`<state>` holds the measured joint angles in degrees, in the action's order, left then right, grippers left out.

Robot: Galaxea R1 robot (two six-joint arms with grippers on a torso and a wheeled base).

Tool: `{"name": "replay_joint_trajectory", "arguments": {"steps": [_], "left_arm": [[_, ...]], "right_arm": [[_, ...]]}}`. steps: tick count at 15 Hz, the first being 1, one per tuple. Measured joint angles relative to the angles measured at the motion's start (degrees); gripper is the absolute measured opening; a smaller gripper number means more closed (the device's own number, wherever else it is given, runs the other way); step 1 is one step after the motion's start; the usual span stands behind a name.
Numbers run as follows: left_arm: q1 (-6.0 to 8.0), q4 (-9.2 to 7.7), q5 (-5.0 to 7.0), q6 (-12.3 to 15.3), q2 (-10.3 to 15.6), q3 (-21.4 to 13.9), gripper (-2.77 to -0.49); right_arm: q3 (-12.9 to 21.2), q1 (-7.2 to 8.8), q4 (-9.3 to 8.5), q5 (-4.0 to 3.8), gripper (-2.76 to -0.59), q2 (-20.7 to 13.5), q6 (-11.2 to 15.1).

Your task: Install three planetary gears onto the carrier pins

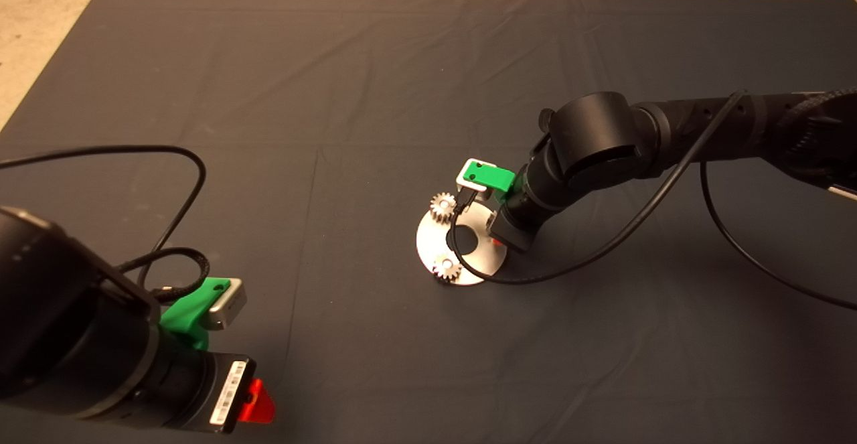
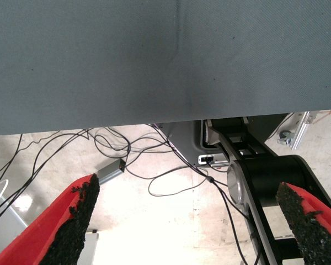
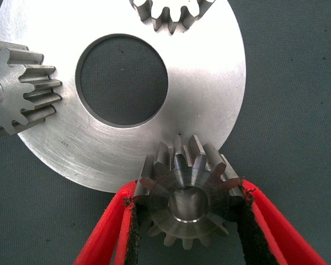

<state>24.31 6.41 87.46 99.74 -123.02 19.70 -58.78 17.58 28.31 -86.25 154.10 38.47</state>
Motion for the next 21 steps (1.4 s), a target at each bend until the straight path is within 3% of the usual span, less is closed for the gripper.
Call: {"name": "replay_joint_trajectory", "arguments": {"steps": [3, 21], "left_arm": [[0.0, 0.0, -0.02, 0.0, 0.0, 0.0, -0.95], [0.0, 0.0, -0.02, 0.0, 0.0, 0.0, -0.95]], "right_arm": [[0.0, 0.0, 0.0, 0.28, -2.31, -0.2, 0.2], [0.3, -0.06, 0.0, 0.28, -2.31, -0.1, 0.2]]}}
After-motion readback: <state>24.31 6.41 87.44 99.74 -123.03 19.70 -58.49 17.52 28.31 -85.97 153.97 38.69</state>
